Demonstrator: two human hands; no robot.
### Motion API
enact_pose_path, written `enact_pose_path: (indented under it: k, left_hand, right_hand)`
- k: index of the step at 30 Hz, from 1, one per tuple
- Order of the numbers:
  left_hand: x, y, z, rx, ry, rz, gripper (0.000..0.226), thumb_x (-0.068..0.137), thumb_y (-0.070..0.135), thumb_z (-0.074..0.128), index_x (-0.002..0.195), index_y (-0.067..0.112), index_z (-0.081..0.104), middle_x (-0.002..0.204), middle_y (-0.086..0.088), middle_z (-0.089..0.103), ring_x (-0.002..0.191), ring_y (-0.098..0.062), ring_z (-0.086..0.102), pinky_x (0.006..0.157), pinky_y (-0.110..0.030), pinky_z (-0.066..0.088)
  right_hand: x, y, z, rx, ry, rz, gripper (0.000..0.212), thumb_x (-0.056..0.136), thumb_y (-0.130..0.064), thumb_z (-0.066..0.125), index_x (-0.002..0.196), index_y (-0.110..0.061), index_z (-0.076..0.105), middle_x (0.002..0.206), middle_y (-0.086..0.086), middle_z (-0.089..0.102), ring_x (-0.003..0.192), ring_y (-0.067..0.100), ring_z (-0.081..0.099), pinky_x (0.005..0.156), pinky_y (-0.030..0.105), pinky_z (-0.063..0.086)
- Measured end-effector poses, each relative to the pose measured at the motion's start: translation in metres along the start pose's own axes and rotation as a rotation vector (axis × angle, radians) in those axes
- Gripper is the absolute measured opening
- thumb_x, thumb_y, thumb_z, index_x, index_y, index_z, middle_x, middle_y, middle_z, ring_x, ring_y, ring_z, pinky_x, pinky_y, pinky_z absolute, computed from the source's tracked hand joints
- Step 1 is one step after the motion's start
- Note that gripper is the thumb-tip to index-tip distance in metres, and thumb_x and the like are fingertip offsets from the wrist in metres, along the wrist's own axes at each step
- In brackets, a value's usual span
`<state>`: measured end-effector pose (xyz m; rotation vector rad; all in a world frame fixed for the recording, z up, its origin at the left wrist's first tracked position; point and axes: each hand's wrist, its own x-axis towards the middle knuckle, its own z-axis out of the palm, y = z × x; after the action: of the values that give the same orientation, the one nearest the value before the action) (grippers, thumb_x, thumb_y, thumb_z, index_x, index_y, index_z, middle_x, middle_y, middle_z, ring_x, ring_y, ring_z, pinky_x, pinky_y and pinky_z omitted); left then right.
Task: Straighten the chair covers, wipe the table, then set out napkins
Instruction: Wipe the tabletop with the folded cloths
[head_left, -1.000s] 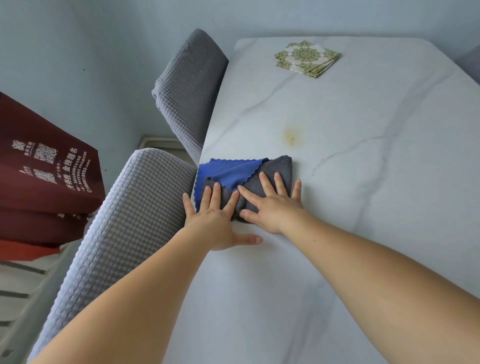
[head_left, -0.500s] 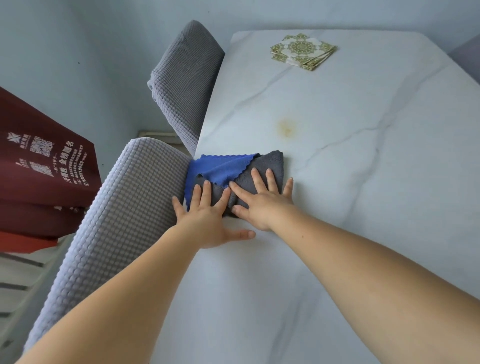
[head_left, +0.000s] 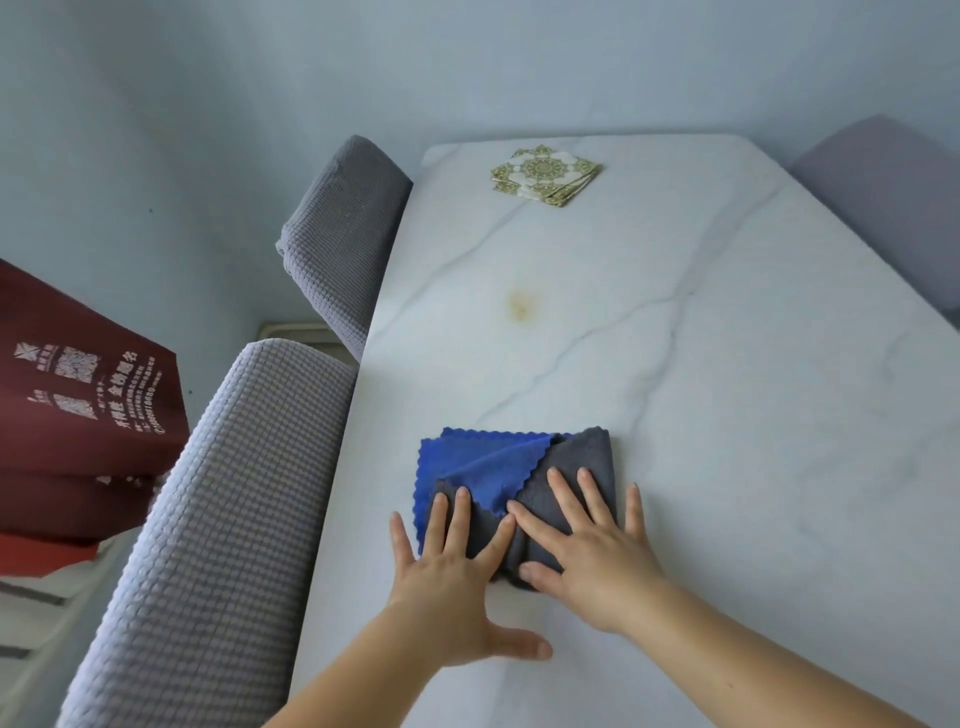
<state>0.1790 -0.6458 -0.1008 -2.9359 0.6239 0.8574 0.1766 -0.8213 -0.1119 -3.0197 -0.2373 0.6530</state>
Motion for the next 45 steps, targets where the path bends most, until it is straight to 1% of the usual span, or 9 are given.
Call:
enact_pose_path:
  k: [4,12,15,20,28,32,37,41,45]
  left_hand:
    - [0.020,0.002,-0.014,0.029,-0.002,0.023,0.116,0.049,0.098,0.030,0.137,0.047,-0.026,0.149,-0.005,-0.037,0.134,-0.027,-0.037,0.098,-0.065,-0.027]
    - [0.041,0.008,-0.030,0.015,-0.017,-0.020,0.113,0.053,0.096,0.032,0.138,0.047,-0.023,0.152,-0.004,-0.031,0.138,-0.026,-0.032,0.097,-0.066,-0.025]
    - [0.027,0.011,-0.024,-0.003,-0.013,-0.010,0.113,0.054,0.095,0.033,0.140,0.046,-0.021,0.153,-0.005,-0.030,0.138,-0.026,-0.031,0.097,-0.066,-0.025]
    - [-0.019,0.014,0.007,-0.008,-0.012,0.041,0.115,0.054,0.095,0.035,0.142,0.044,-0.019,0.152,-0.006,-0.032,0.137,-0.027,-0.034,0.099,-0.067,-0.024]
    - [-0.119,0.012,0.064,-0.028,-0.056,-0.007,0.116,0.054,0.094,0.035,0.141,0.043,-0.021,0.151,-0.006,-0.033,0.136,-0.027,-0.035,0.099,-0.068,-0.023]
    - [-0.151,0.012,0.081,-0.027,-0.072,-0.053,0.117,0.053,0.094,0.036,0.141,0.043,-0.022,0.152,-0.006,-0.031,0.136,-0.027,-0.035,0.095,-0.064,-0.030]
    - [-0.156,0.014,0.072,0.012,-0.133,-0.068,0.118,0.056,0.093,0.037,0.144,0.038,-0.019,0.152,-0.009,-0.030,0.138,-0.031,-0.031,0.093,-0.063,-0.029]
    - [-0.152,0.008,0.064,0.079,-0.168,-0.022,0.120,0.057,0.092,0.040,0.143,0.036,-0.021,0.152,-0.011,-0.031,0.137,-0.033,-0.032,0.092,-0.064,-0.029]
    - [-0.137,-0.015,0.047,0.142,-0.187,0.036,0.122,0.058,0.091,0.042,0.144,0.033,-0.021,0.152,-0.012,-0.030,0.137,-0.034,-0.031,0.090,-0.064,-0.030]
  right_hand:
    - [0.012,0.010,-0.009,0.019,-0.001,0.048,0.062,0.087,-0.070,0.022,0.135,-0.060,-0.015,0.154,-0.004,-0.030,0.139,0.026,-0.031,0.102,0.063,-0.021]
    - [0.025,0.009,-0.020,0.068,-0.036,0.146,0.061,0.089,-0.067,0.023,0.138,-0.058,-0.013,0.155,-0.004,-0.028,0.141,0.027,-0.028,0.104,0.065,-0.016]
    - [0.008,-0.001,-0.015,0.093,-0.042,0.187,0.061,0.091,-0.065,0.023,0.138,-0.057,-0.014,0.155,-0.003,-0.028,0.141,0.028,-0.027,0.105,0.065,-0.014]
    - [-0.038,-0.020,0.009,0.098,-0.047,0.182,0.060,0.091,-0.065,0.022,0.136,-0.059,-0.016,0.154,-0.002,-0.030,0.140,0.029,-0.029,0.106,0.063,-0.014]
    - [-0.110,-0.069,0.044,0.004,-0.110,0.066,0.062,0.090,-0.066,0.022,0.136,-0.058,-0.018,0.153,0.000,-0.032,0.139,0.032,-0.030,0.104,0.063,-0.016]
    - [-0.130,-0.086,0.056,-0.028,-0.104,0.006,0.062,0.090,-0.065,0.023,0.137,-0.057,-0.017,0.153,0.000,-0.032,0.139,0.033,-0.030,0.104,0.064,-0.018]
    - [-0.136,-0.096,0.054,-0.051,-0.111,0.029,0.061,0.091,-0.064,0.023,0.138,-0.056,-0.015,0.154,0.001,-0.029,0.140,0.034,-0.027,0.102,0.066,-0.018]
    - [-0.134,-0.102,0.052,-0.037,-0.121,0.084,0.061,0.091,-0.065,0.022,0.138,-0.056,-0.015,0.154,0.000,-0.028,0.140,0.034,-0.026,0.102,0.066,-0.017]
    - [-0.117,-0.120,0.048,0.014,-0.117,0.175,0.061,0.090,-0.067,0.021,0.137,-0.057,-0.017,0.154,0.001,-0.030,0.140,0.035,-0.027,0.103,0.067,-0.015]
